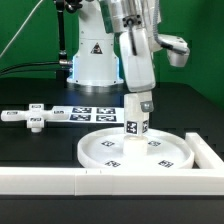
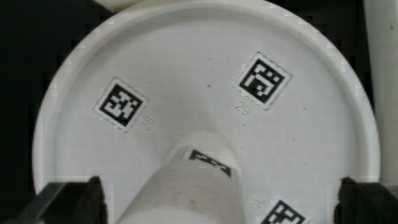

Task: Assemble round table

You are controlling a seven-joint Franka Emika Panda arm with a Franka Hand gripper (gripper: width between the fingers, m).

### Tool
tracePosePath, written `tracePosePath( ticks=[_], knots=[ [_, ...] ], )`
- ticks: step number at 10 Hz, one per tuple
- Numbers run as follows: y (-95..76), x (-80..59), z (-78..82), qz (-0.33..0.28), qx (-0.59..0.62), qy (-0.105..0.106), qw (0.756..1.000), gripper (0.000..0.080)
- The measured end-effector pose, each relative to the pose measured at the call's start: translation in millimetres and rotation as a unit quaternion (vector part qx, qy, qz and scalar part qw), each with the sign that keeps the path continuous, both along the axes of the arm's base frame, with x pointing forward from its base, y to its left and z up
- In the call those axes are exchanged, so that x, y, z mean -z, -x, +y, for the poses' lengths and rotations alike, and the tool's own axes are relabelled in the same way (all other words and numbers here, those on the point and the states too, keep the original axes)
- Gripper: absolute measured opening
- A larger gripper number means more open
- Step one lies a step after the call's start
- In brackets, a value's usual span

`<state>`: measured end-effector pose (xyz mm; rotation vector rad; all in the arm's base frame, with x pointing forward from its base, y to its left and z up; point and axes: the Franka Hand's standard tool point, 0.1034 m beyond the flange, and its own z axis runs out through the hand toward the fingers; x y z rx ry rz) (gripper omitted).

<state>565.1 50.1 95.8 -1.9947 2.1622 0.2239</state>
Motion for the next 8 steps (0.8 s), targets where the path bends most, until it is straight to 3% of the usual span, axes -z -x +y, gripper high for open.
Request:
tracePosePath(
  ticks=[4,8],
  knots=[
    [6.7,2.8,2.4,-0.034,-0.170,0.007,0.985,0.0649],
    [11.6,6.5,0.4,-0.072,-0.339,0.013,0.938,0.0649]
  ],
)
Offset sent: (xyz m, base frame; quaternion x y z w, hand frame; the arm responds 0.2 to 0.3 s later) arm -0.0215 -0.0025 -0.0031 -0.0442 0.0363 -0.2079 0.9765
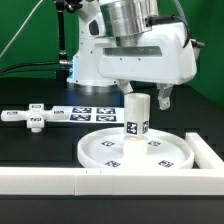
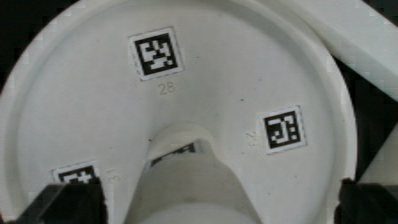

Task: Assemble round table

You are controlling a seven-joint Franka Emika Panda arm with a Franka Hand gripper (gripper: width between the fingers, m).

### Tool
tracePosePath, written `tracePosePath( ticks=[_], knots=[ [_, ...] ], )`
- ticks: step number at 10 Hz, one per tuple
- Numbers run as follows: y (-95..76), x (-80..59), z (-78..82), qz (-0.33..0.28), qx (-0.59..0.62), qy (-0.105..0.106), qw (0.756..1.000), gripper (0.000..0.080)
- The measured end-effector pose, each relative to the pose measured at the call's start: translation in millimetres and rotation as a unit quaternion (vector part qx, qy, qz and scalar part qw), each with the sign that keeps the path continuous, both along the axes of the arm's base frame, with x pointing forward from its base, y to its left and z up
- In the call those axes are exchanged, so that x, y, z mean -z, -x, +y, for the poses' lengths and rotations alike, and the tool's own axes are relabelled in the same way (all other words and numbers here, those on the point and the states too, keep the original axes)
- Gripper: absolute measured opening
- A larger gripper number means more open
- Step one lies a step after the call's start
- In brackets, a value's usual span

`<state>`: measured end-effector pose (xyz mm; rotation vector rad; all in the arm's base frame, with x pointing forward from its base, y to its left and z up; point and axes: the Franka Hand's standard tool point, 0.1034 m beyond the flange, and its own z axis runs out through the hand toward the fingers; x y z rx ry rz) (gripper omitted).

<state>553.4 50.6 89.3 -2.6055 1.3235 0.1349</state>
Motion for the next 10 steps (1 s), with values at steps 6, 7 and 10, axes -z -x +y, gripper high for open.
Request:
tracePosePath(
  ticks=[6,7,10],
  knots=[
    [-3.0,-0.5,-7.4,-0.043,-0.279,0.018,0.959,0.0649],
    [-3.2,-0.4,-11.6,-0.051,-0.313,0.019,0.948,0.0649],
    [-3.0,0.0,-11.8,-0.070,-0.408,0.019,0.910,0.0649]
  ],
)
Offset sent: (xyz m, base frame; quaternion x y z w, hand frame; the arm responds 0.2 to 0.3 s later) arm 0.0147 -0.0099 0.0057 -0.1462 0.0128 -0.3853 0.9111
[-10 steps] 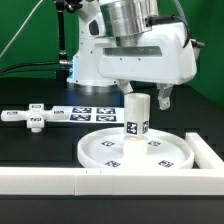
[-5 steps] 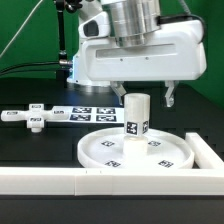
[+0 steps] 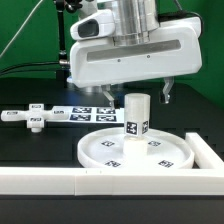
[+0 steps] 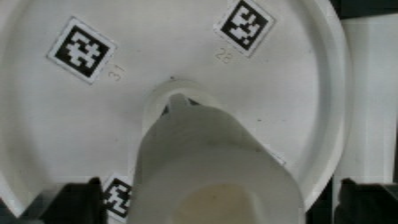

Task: Assemble round table

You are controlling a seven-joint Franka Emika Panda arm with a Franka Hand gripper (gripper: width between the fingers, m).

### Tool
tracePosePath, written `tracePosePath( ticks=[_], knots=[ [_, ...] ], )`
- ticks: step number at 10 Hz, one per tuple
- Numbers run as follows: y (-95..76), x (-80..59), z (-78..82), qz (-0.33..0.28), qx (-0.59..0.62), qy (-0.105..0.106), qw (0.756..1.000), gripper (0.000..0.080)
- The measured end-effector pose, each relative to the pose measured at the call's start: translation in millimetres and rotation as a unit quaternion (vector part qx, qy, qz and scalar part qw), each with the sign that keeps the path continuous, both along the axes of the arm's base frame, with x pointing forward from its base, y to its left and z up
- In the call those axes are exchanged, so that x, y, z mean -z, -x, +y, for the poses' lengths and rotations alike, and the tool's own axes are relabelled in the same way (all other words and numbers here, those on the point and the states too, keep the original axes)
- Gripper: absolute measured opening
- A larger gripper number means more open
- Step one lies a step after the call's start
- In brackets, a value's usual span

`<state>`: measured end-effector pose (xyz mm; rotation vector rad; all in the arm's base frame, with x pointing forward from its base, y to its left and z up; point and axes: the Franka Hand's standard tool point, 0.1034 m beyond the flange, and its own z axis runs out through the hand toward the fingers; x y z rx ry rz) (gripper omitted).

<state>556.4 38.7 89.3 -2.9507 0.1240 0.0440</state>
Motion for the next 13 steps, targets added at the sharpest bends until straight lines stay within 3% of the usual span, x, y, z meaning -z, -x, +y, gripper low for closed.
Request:
tracePosePath(
  ticks=[2,3,5,9,13],
  knots=[
    [-0.1,0.2,0.1,-0.011,-0.066,0.005,0.998,0.0649],
    [-0.6,0.0,2.5,-0.019,-0.116,0.018,0.993,0.0649],
    [-0.9,0.2,5.2,-0.033,-0.217,0.027,0.975,0.0649],
    [-0.6,1.2,2.3,-0.051,-0.338,0.024,0.940,0.0649],
    [-3.2,5.5,8.8,-0.082,-0.514,0.060,0.852,0.0649]
  ],
)
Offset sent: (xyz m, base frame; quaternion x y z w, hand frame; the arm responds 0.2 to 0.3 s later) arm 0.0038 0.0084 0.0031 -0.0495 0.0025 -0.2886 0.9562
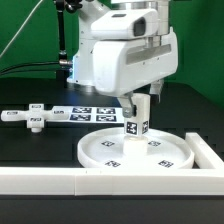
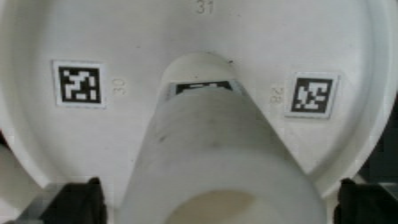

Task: Assemble round table

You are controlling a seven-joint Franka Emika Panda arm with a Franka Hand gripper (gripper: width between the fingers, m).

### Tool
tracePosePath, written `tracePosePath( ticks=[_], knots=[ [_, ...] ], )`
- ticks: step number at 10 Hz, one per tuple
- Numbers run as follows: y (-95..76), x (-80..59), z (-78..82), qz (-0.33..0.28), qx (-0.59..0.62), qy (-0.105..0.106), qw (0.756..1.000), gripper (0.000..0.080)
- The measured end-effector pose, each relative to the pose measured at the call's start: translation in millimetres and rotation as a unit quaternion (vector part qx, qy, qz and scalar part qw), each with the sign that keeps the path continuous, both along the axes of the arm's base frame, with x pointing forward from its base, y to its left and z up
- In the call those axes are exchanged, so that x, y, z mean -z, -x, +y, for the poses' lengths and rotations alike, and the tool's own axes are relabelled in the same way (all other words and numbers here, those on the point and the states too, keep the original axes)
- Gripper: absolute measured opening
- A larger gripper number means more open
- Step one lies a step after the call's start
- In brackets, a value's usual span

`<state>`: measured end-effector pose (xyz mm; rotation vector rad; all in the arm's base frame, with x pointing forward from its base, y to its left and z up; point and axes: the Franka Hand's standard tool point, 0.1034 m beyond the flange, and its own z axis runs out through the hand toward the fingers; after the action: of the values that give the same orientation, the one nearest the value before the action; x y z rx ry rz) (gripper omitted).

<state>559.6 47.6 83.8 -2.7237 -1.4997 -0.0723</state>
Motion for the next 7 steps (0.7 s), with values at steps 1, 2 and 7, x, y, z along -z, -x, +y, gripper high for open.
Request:
tracePosePath(
  ticks=[1,2,7],
  knots=[
    [-0.2,-0.2,-0.5,-0.002,-0.036,0.007,0.999,0.0649],
    [0.0,0.3,-0.6,-0.003,-0.064,0.012,0.998,0.0649],
    [2.5,5.6,-5.5,-0.002,-0.208,0.026,0.978,0.0649]
  ],
)
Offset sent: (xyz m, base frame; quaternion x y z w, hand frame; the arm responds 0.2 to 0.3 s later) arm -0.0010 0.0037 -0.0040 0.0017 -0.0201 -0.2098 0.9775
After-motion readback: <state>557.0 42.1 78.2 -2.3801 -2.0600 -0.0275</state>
